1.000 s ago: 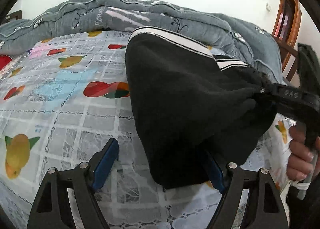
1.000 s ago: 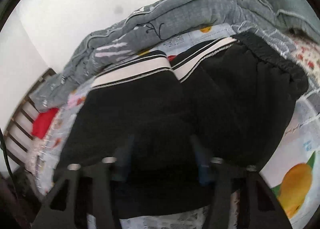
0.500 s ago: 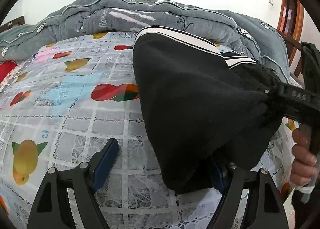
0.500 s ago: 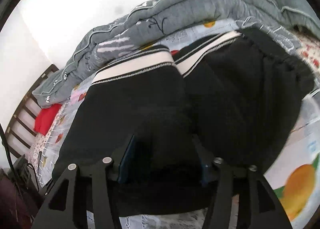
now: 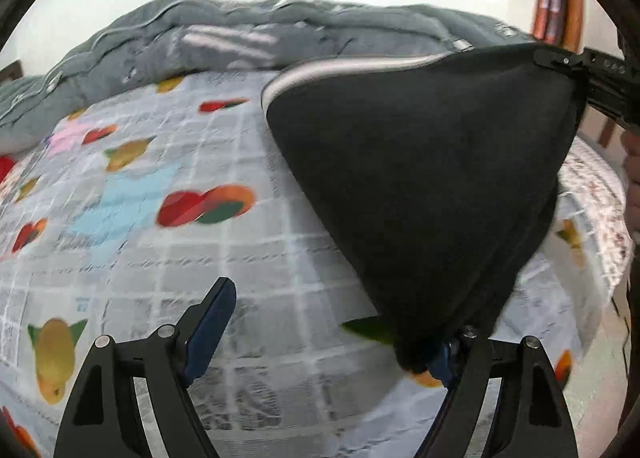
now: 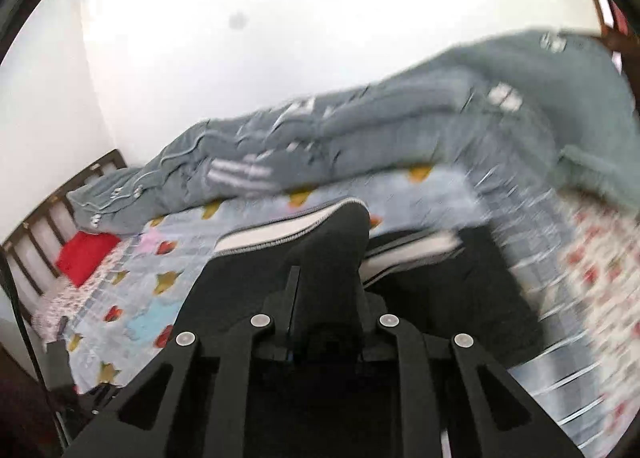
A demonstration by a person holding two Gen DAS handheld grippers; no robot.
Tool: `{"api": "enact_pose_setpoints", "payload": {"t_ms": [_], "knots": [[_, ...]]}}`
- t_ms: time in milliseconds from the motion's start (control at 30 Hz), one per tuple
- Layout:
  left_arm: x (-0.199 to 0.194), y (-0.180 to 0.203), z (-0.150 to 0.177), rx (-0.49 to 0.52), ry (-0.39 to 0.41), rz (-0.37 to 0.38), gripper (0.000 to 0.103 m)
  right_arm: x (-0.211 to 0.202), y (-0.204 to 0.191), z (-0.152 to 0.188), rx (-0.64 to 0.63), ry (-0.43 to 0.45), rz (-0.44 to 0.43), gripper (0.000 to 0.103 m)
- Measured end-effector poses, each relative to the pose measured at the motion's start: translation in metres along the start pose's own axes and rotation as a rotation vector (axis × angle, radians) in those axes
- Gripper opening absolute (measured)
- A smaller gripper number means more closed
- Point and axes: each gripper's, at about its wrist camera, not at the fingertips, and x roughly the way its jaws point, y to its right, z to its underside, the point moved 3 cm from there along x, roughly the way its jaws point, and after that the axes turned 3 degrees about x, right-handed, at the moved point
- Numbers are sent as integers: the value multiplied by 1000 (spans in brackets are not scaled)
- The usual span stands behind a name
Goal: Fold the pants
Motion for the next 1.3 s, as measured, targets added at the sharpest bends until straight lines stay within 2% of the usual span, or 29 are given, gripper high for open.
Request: {"api": "enact_pose_setpoints", "payload": {"t_ms": [100,167,233,267,333,367,400,467,567,700,800,867,933,967,1100,1233,1300], "knots": [[-5,19,-5,56,30,58,84,-18,29,-1,-10,33,81,19],[-3,31,-6,87,16,89,84,-16,56,15,-5,2,159,19],[-1,38,-5,101,4,108,84,0,81,40,2,-67,242,19],[-1,40,-3,101,1,120,84,10,96,55,40,-107,252,19],[-3,41,0,92,-7,158,84,15,111,71,112,-105,230,20],[-6,39,3,85,-8,172,84,12,112,71,117,-93,226,24],[-10,35,5,74,-6,185,84,9,112,70,122,-94,239,32],[-22,28,11,62,9,203,83,4,110,64,102,-104,298,44],[-38,19,15,47,39,200,83,-13,104,51,48,-63,354,44],[-35,20,-8,37,44,175,83,-19,78,37,-62,-43,332,44],[-10,31,-33,39,4,87,83,-19,59,38,-158,-16,335,44],[10,37,-32,44,-58,36,83,-10,56,45,-172,-43,323,44],[26,41,-21,33,-109,23,84,7,66,60,-167,-125,345,43],[28,41,-18,18,-103,32,84,16,74,71,-162,-171,377,41],[26,34,-13,-33,-119,83,84,12,85,89,-111,-169,348,41],[21,29,-19,-44,-127,127,83,7,81,89,-134,-209,342,41],[21,25,-27,-47,-118,146,83,0,83,78,-141,-193,338,42]]}}
